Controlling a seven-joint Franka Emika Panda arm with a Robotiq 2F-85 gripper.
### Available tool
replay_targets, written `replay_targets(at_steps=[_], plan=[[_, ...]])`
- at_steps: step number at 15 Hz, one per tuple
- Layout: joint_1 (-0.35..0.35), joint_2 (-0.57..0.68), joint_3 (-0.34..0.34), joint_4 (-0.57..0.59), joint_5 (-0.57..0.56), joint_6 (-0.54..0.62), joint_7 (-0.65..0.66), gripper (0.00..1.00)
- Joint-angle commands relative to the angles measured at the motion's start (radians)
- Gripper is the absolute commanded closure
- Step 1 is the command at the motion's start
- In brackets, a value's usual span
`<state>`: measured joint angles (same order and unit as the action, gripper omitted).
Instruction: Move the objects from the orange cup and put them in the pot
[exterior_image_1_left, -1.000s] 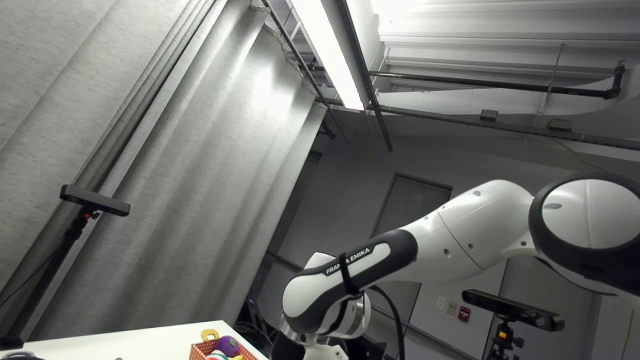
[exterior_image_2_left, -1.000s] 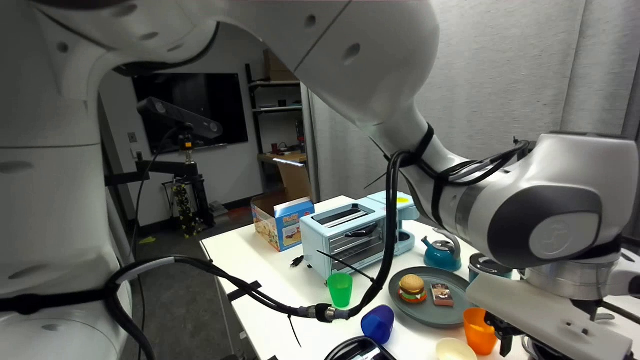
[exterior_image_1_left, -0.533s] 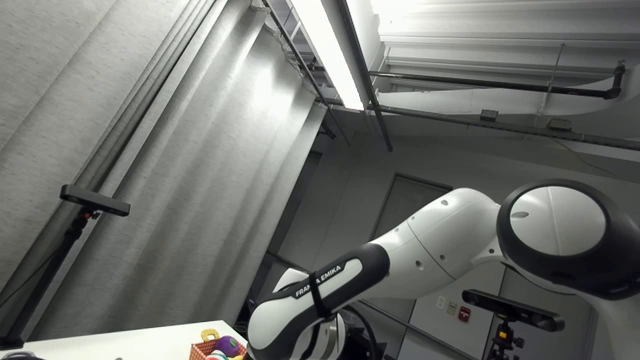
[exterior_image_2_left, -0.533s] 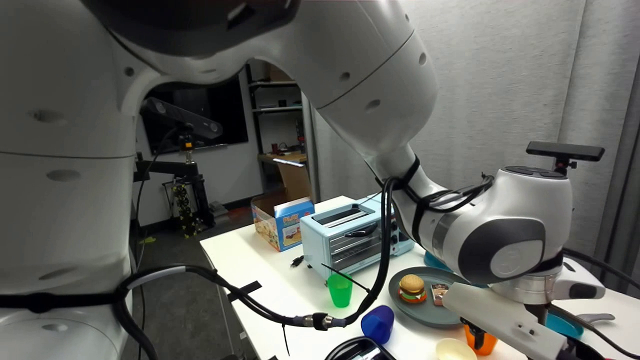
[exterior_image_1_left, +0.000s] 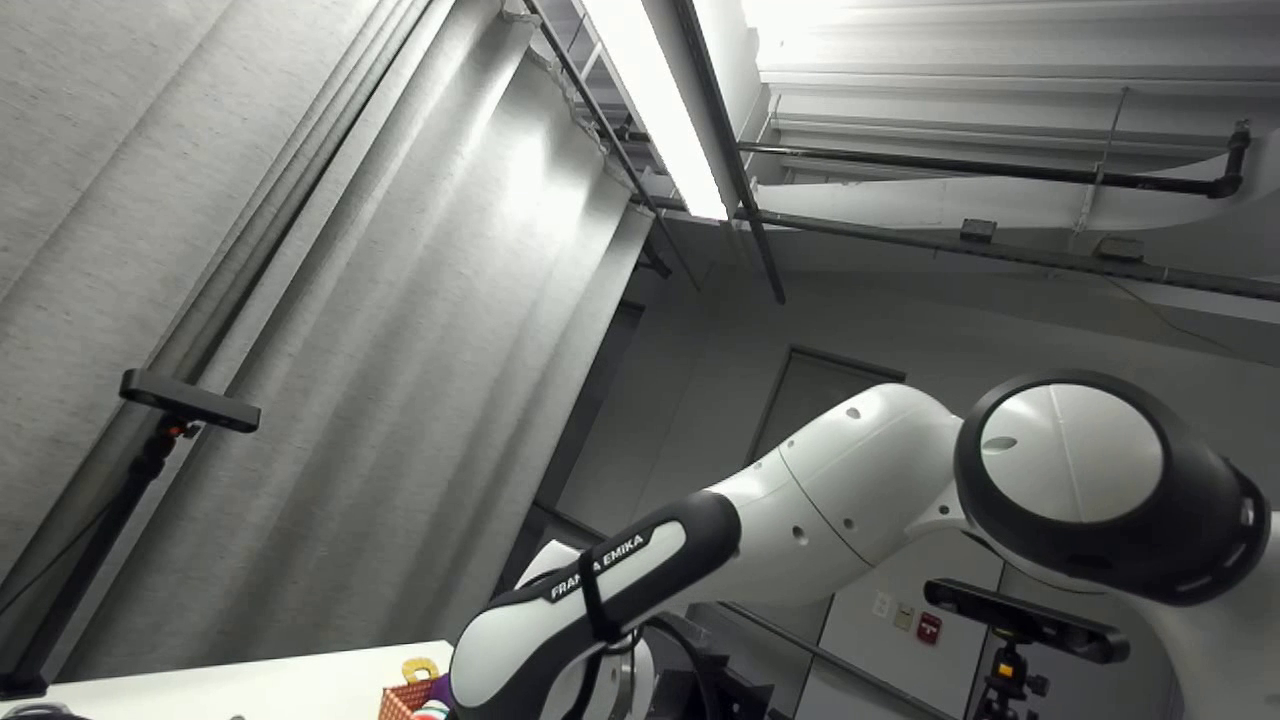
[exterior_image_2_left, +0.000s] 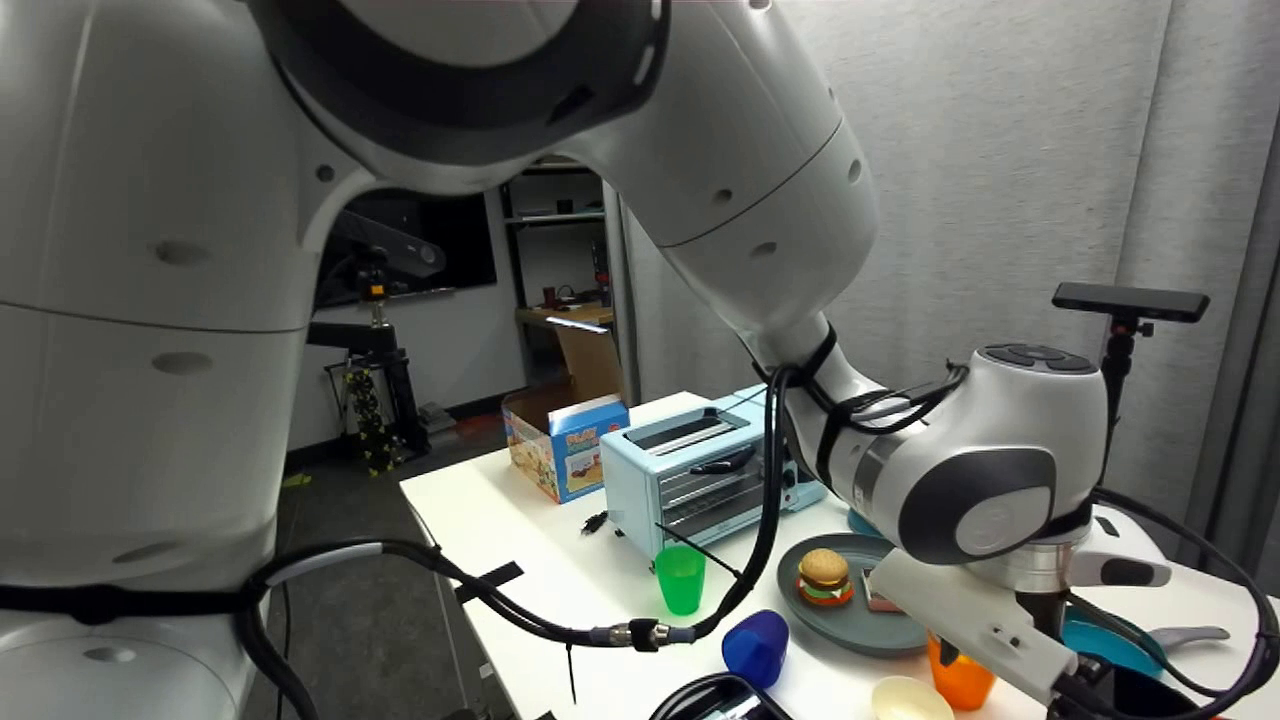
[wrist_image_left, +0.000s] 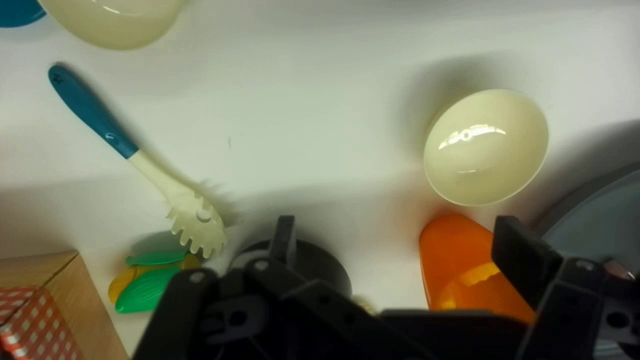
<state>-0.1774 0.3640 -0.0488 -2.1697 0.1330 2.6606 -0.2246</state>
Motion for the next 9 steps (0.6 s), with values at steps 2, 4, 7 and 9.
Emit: replay_targets(at_steps=[2, 4, 7, 9], plan=[[-0.011, 0.046, 0.044, 0.049, 0.062, 0.04, 0.024, 0.0], [-0.014, 0.056, 0.066, 0.058, 0.087, 0.049, 0.017, 0.0], [-0.016, 0.07, 0.099, 0.072, 0.127, 0.074, 0.01, 0.0], [-0.017, 0.079, 0.119, 0.083, 0.152, 0.102, 0.015, 0.0]])
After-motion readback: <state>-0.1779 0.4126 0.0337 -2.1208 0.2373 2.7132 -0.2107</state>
